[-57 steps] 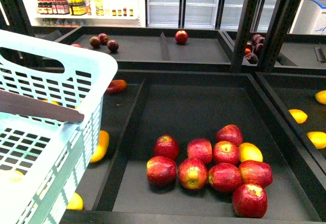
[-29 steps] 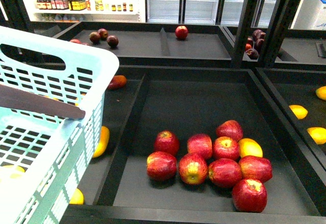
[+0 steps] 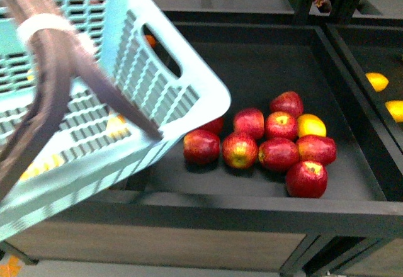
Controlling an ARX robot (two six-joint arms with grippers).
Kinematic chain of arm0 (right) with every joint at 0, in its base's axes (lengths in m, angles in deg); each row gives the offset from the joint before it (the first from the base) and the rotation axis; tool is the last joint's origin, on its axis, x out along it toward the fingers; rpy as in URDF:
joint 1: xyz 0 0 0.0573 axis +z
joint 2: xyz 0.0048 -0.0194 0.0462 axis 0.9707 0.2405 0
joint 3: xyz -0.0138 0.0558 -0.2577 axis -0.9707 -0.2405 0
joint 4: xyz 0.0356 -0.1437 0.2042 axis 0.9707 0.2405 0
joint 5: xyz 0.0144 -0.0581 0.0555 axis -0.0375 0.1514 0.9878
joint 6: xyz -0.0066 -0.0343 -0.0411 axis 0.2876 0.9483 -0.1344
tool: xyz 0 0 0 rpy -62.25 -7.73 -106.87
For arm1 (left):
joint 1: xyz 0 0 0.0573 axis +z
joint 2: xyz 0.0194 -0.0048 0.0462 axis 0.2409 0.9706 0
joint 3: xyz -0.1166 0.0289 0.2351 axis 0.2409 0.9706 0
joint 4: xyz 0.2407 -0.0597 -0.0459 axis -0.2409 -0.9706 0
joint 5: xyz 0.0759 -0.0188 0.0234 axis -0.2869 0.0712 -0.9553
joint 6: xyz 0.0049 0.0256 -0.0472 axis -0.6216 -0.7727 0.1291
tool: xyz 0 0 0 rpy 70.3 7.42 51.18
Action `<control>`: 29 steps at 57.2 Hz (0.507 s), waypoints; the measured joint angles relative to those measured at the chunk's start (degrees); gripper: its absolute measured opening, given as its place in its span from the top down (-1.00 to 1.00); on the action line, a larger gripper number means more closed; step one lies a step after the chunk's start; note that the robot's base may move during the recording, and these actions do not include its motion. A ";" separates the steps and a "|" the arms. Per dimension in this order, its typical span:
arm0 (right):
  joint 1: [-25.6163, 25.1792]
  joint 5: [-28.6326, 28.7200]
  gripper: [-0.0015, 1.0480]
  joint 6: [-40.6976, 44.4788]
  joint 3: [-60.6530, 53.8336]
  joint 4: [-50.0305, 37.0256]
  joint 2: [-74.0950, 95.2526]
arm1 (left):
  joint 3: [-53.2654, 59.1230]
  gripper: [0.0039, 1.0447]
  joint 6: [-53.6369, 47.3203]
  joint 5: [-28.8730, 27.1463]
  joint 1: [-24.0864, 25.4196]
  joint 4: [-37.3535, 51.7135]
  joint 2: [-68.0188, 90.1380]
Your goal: Pick lemon and mango into basket
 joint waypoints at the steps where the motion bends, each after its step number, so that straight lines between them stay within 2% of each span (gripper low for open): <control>1: 0.00 0.02 -0.83 0.00 0.00 0.00 0.00 | -0.70 0.90 -0.04 0.46 -0.31 0.13 0.85; 13: 0.00 0.02 -0.83 0.00 0.00 0.00 0.00 | -11.56 0.90 0.35 7.76 -7.39 3.06 14.34; 29: 0.00 0.02 -0.83 0.00 0.00 0.00 0.00 | -13.62 0.90 0.94 9.03 -15.08 7.52 17.59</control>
